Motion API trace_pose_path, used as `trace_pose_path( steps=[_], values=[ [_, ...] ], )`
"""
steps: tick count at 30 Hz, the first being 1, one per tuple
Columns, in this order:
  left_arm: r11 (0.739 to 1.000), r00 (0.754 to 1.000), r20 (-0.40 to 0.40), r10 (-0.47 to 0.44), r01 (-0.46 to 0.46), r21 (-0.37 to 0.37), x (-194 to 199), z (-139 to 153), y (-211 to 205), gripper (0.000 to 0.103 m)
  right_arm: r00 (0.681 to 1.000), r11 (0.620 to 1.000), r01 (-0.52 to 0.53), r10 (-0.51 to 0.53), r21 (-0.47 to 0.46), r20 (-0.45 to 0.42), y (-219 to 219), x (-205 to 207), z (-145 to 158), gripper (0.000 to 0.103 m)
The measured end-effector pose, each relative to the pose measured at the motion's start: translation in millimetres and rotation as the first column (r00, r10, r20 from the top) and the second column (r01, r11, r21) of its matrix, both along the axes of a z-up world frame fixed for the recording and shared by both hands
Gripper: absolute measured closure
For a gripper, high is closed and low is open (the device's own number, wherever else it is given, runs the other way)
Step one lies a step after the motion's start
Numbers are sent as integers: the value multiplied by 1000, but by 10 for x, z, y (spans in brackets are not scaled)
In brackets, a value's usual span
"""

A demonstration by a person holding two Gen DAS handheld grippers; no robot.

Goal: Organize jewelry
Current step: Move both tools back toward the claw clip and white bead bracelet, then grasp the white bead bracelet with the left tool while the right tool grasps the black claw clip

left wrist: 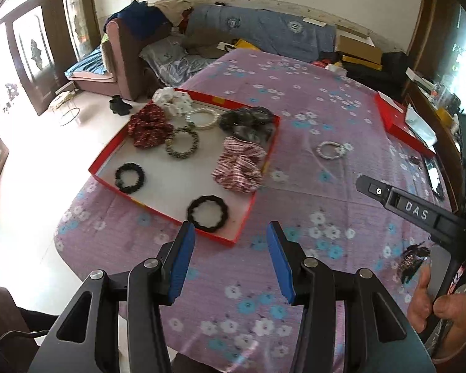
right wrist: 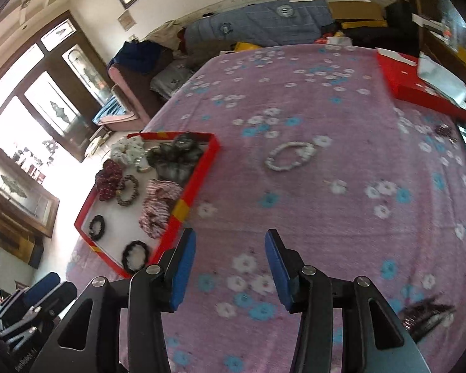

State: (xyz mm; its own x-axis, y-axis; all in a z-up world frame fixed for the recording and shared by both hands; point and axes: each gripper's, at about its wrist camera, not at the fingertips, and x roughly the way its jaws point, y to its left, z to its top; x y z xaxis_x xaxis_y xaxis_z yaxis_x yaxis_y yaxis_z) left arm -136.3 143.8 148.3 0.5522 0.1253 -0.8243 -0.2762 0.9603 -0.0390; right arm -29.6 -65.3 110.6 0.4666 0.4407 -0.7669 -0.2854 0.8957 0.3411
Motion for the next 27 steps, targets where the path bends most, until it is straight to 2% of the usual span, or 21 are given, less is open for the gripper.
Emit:
trace_pose_path(
  steps=[4,9,13,19,23,27],
  values=[
    [999,1000,4,-25,25,-28,65,-5,-165,56,999,999,42,-42,-8,4,-294,-92,1,53],
    [996,998,12,-64,65,-60,220,-70,-339,52,988,988,150,-149,-24,31,-861,-247,83,53],
    [990,994,-18,-108,106,-90,415,-222,-519,52,961,959,276,-275,-57,29,-1463,-402,102,53],
    [984,988,-38,-149,145,-103,705,-340,-708,52,899,895,436,-438,-90,2,-2304,-675,16,53],
    [981,982,-64,-177,171,-94,927,-365,-786,52,881,881,466,-471,-81,-50,-2560,-806,-140,53],
    [975,972,-79,-222,219,-46,1199,-356,-873,52,897,900,433,-435,-42,-76,-2507,-831,-240,53]
  ],
)
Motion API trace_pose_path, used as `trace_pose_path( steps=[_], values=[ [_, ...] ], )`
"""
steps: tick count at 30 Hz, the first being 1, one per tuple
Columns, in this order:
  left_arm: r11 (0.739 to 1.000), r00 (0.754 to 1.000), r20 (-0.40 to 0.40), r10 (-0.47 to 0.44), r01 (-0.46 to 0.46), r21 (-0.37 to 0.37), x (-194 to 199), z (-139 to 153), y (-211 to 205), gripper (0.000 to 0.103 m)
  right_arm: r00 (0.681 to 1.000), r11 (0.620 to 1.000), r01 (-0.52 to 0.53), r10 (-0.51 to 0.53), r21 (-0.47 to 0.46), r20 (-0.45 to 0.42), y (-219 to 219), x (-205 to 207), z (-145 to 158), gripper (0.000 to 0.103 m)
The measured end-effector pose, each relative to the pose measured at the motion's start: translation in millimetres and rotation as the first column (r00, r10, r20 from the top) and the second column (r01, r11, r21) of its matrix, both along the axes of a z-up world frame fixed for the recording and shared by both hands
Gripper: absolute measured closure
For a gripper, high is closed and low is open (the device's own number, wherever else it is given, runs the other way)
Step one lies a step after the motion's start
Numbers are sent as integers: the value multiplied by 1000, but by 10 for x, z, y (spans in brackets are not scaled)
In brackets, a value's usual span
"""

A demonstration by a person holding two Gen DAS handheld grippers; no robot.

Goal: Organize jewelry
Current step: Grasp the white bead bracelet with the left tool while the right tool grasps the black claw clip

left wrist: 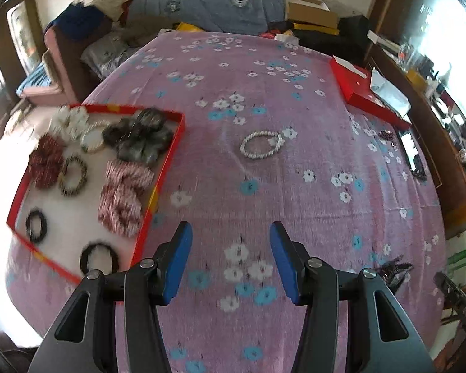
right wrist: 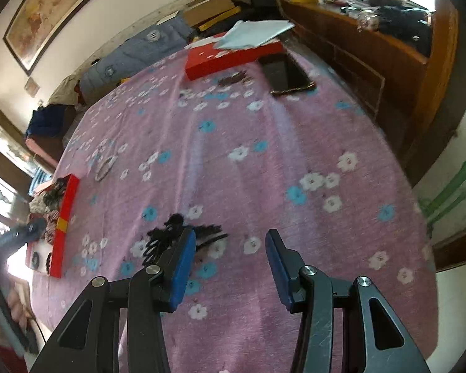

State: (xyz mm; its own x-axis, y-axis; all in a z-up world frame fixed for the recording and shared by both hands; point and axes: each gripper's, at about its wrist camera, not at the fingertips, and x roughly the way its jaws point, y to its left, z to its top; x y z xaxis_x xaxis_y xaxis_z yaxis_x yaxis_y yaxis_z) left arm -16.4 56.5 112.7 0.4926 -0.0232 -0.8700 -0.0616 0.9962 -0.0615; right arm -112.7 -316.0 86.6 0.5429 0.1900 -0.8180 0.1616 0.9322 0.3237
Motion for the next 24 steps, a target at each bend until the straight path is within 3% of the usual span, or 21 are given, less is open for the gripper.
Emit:
trace_pose_path(
  steps=[4,13,19,24],
  values=[
    [999,999,-8,-41,41,18,339,-54,-10,52,1000,997,-16,18,74,-19,124,16,-114,53],
    [995,994,-58,-94,95,12,1232,-556,8,54,996,994,31,-22,102,-91,291,-52,-268,53],
    [990,987,-73,-143,144,2,1624,-774,-33,54,991,989,84,-70,121,-116,349,-6,-287,53],
    [983,980,-80,-184,186,7,1730,-909,-84,54,987,987,103,-86,127,-137,448,134,-357,53]
  ],
)
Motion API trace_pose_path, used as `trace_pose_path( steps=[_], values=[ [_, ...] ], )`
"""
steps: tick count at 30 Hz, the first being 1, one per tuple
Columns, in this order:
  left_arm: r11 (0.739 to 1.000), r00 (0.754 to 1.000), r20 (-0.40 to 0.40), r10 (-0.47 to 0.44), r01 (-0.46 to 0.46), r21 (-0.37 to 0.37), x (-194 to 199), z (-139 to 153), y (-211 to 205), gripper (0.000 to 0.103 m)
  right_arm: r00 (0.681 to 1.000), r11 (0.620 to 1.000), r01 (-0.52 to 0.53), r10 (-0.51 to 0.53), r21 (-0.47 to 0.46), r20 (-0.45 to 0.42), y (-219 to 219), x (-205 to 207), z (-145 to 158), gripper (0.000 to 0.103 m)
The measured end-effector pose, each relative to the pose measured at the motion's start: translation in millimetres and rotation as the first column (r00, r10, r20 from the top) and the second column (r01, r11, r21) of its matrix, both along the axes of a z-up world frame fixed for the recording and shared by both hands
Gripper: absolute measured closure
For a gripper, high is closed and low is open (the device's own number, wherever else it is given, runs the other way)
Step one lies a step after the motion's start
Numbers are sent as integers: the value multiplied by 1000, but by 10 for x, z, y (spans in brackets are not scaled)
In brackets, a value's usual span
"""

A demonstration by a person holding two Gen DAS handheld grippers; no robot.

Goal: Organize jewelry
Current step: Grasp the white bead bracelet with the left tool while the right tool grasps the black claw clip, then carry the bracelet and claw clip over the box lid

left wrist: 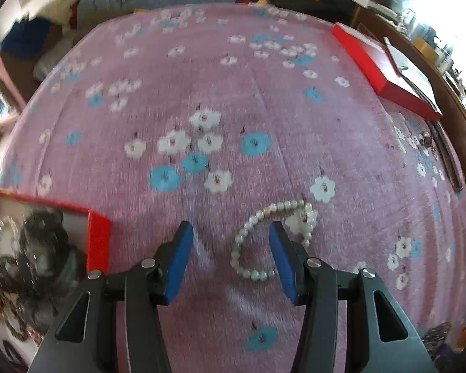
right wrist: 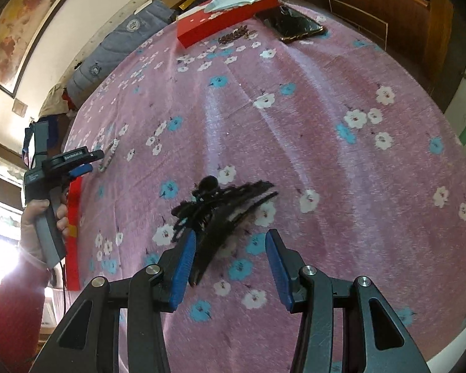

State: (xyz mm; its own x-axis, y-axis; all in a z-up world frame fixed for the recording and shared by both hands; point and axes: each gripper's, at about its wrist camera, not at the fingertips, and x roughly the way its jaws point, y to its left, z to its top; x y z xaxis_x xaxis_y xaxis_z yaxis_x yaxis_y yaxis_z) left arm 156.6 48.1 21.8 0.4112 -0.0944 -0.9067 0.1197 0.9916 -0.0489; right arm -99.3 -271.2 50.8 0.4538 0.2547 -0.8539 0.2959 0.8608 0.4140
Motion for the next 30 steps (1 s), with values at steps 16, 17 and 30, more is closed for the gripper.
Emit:
trace_pose_path(
  steps=[16,17,30],
  values=[
    [995,995,-21,-94,93,-43,-74,-20,-149,98,1000,1000,-7,6,-24,-22,168,331,-94,86],
    [994,995,-18,-94,93,-51,-113,38,-160,98,1000,999,-14,13,-37,-24,168,335,-81,94],
    [973,997,42,-66,74,-220,-1053,647,-82,98,997,997,-70,69,-20,-33,114,391,-188,97]
  ],
)
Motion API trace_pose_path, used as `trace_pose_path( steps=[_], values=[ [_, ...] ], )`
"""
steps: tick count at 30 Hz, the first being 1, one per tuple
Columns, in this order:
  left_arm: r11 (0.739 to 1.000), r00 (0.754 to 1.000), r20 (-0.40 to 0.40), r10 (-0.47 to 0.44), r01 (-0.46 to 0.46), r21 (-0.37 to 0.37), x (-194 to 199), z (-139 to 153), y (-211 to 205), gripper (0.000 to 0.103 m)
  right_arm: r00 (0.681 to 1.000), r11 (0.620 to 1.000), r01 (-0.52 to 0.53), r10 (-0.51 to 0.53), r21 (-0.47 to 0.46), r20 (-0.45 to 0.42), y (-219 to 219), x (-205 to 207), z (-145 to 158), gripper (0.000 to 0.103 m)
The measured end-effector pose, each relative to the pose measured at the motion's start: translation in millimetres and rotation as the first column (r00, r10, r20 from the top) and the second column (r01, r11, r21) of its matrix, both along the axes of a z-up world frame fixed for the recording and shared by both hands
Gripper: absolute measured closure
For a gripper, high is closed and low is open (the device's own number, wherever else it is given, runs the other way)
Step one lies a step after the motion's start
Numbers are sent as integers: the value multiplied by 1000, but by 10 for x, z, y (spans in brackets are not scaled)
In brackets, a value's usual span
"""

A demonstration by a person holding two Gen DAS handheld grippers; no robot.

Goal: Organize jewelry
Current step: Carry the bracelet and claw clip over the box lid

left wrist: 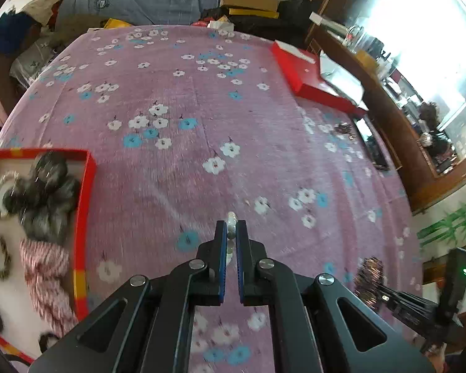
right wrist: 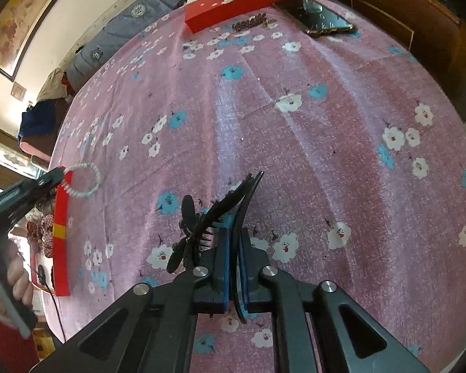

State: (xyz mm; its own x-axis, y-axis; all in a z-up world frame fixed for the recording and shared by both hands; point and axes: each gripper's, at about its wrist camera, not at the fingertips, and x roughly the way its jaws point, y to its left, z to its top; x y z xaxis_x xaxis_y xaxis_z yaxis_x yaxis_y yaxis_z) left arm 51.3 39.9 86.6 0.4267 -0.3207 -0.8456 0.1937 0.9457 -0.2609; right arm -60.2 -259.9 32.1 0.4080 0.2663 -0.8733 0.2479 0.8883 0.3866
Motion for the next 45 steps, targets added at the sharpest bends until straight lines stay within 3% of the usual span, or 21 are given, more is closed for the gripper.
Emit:
trace_pose_path(
  steps=[18,26,35,39,45],
  values=[
    [993,988,91,122,-121,-17,-961,588,193,98,983,987,-145,136,68,121,155,-28,531,99],
    [976,967,148,206,-214,37,-1412,866,496,98,933,945,-317,294,85,208,737,118,798,98],
    [928,923,182,339,-359,93,-1812,966,909,98,869,878,-469,439,98,228,1308,68,803,98],
    [890,894,167,416,-438,126,-2024,908,1166,98,842,839,-529,500,126,204,1584,116,701,98],
    [842,848,142,511,-527,119,-2186,832,1548,98,801,793,-594,567,134,194,1973,112,641,98]
  ],
)
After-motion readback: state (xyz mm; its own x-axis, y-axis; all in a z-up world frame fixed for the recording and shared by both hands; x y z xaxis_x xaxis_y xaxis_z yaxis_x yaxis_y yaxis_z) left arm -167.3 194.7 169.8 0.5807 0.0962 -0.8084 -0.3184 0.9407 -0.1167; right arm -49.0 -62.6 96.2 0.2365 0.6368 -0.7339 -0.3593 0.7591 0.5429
